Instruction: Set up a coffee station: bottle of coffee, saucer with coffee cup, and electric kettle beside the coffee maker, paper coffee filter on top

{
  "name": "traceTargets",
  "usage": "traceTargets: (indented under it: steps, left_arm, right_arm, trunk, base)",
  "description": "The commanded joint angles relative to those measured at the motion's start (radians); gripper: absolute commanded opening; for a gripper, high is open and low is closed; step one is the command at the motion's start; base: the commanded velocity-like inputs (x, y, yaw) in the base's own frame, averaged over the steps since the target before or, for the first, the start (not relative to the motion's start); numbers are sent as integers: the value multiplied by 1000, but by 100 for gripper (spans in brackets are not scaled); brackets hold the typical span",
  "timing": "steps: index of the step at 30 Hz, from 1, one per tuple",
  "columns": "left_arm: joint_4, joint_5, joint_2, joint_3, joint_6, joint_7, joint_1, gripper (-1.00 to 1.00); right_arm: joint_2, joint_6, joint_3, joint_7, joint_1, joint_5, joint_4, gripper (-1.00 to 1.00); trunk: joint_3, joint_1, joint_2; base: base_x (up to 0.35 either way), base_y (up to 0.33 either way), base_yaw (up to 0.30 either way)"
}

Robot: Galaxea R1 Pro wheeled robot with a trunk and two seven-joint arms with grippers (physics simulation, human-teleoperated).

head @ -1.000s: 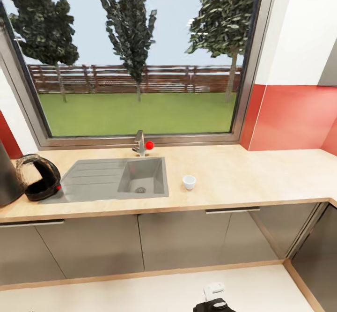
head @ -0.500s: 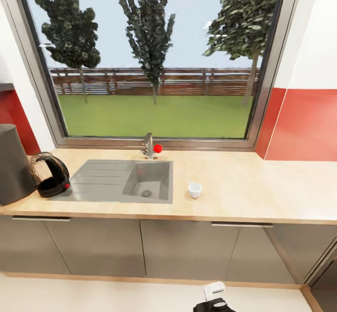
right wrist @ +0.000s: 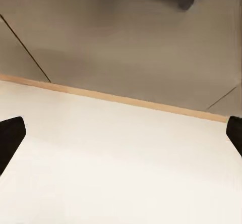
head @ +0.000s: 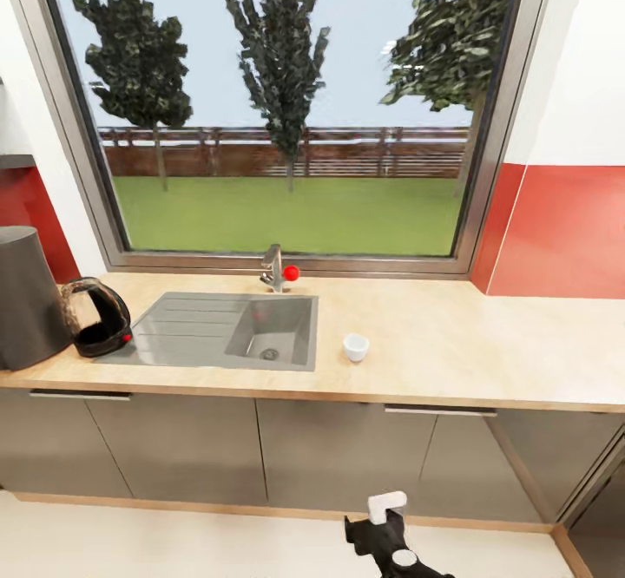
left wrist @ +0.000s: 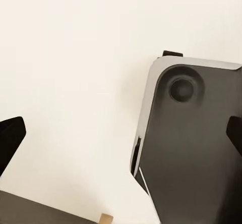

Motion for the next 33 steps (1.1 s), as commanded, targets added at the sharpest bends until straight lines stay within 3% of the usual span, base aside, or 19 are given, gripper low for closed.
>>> traceTargets:
  steps: [1, 6, 9, 11, 19, 20, 25, 28, 29, 30, 33]
  left_arm:
    - [1, -10, 0, 5, -4, 3, -1, 100]
    - [1, -10, 7, 3, -5, 3, -1, 100]
    - [1, -10, 10, 2, -5, 3, -1, 100]
    - [1, -11, 11, 1, -5, 3, -1, 100]
    - [0, -12, 12, 1, -5, 2, -2, 100]
    - [0, -13, 12, 0, -5, 2, -2, 100]
    - [0, -14, 12, 0, -5, 2, -3, 100]
    - [0, -15, 12, -1, -5, 2, -3, 100]
    - [0, -15, 12, -2, -5, 2, -3, 100]
    - [1, -16, 12, -3, -5, 2, -2, 100]
    - [1, -16, 12, -3, -6, 2, -2, 100]
  right_arm:
    - [1, -60, 7, -4, -1, -7, -26, 100]
    - [-2, -153, 3, -8, -2, -5, -202, 100]
    - [-4, -160, 1, -8, -2, -5, -270, 100]
    - [-7, -164, 0, -9, -2, -5, -364, 100]
    - [-9, -164, -1, -11, -2, -4, -517, 100]
    - [-22, -163, -5, -82, -2, -4, -591, 100]
    - [-25, -156, -35, -163, -19, -4, -632, 100]
    - [-30, -126, -72, -182, -67, -3, -646, 100]
    - [-43, -73, -104, -191, -93, -3, -649, 100]
    - [-58, 35, -147, -196, -139, -3, -650, 100]
    - [-72, 119, -172, -197, -178, -3, -651, 100]
  trunk:
    - [-2, 1, -2]
    - [-2, 1, -2]
    - [-2, 1, -2]
    - [-2, 1, -2]
    - [-2, 1, -2]
    - [-2, 1, -2]
    - [-2, 1, -2]
    - [-2, 1, -2]
    - [-2, 1, -2]
    - [-2, 1, -2]
    - [-2, 1, -2]
  base:
    - [0, 0, 0]
    - [0, 0, 0]
    - [0, 0, 0]
    - [0, 0, 0]
    - [0, 0, 0]
    - [0, 0, 0]
    - [0, 0, 0]
    - [0, 0, 0]
    - [0, 0, 0]
    - [0, 0, 0]
    - [0, 0, 0]
